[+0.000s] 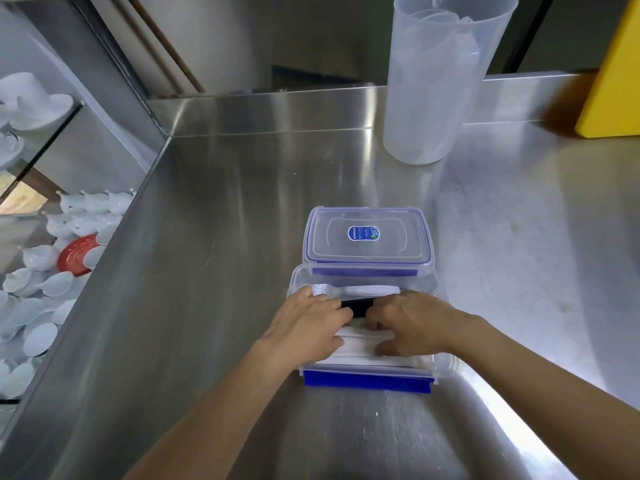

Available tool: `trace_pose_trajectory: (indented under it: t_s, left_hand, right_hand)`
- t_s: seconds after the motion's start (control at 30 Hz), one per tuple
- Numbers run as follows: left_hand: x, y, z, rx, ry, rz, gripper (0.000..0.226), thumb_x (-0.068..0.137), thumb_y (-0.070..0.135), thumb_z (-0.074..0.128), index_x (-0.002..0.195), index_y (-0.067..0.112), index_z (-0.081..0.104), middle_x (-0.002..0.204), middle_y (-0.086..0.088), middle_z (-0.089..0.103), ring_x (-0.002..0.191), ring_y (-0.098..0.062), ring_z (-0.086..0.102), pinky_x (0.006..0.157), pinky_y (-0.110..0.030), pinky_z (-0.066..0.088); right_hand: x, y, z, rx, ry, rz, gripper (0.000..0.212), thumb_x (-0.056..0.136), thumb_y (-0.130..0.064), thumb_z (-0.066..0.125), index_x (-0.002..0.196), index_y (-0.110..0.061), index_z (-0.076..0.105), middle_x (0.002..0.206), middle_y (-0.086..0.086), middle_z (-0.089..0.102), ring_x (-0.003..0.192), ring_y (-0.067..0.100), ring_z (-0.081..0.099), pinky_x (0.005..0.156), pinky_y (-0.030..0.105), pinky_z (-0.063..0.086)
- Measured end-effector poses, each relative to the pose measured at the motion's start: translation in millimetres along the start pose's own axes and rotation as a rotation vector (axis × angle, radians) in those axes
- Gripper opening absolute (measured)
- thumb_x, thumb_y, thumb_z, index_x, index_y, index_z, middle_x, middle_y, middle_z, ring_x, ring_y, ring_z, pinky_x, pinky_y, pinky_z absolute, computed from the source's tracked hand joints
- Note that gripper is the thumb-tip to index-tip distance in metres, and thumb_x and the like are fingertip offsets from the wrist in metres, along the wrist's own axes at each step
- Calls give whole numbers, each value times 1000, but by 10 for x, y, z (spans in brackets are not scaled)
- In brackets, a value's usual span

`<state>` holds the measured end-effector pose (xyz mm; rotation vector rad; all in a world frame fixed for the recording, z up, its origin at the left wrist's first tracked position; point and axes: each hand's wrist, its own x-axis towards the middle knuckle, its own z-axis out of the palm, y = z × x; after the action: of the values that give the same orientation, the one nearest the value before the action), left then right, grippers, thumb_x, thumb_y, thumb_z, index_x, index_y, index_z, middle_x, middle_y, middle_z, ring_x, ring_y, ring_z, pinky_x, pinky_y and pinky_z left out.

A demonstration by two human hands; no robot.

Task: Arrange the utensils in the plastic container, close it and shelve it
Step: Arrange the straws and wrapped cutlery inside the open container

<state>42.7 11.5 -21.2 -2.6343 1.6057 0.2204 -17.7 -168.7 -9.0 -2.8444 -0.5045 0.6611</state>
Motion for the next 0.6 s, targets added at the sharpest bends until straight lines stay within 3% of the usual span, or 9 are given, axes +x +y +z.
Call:
trace_pose_trajectory:
  t_s: [0.1,0.23,0.33,0.47,0.6]
  left_hand:
    - [-15,7,18,4,38,-11,18,93,30,45,91,17,56,93,-1,66,86,-22,59,78,-33,35]
    - [-12,7,3,-16,14,-7,35,88,51,49,85,18,59,86,2,68,80,-20,60,78,-34,36]
    - [-6,-2,0,-25,-22,-12,28,83,45,60,90,18,57,89,1,66,83,-20,59,78,-34,36]
    - [-16,-10,24,0,-10,-17,12,91,29,53,92,17,55,89,-1,65,83,-23,60,77,-33,36]
    - [-18,-4,13,-28,12,2,33,86,50,51,84,17,55,83,1,66,77,-20,59,74,-33,35]
  right_hand:
    - [17,-9,22,-33,-66,32,38,84,-34,62,119,-19,54,116,1,64,102,23,60,87,39,53]
    - [41,-7,66,-19,-24,70,26,90,-18,51,115,-17,56,112,5,67,96,23,63,85,37,55]
    - [38,12,59,4,-38,58,24,89,-26,54,112,-18,56,110,3,67,95,21,63,85,37,55]
    - [22,2,41,17,-85,42,46,79,-46,66,116,-23,53,112,-1,65,97,21,61,80,33,51]
    - [34,-23,41,27,-127,46,31,84,-32,62,111,-19,55,110,3,66,94,23,61,79,33,52]
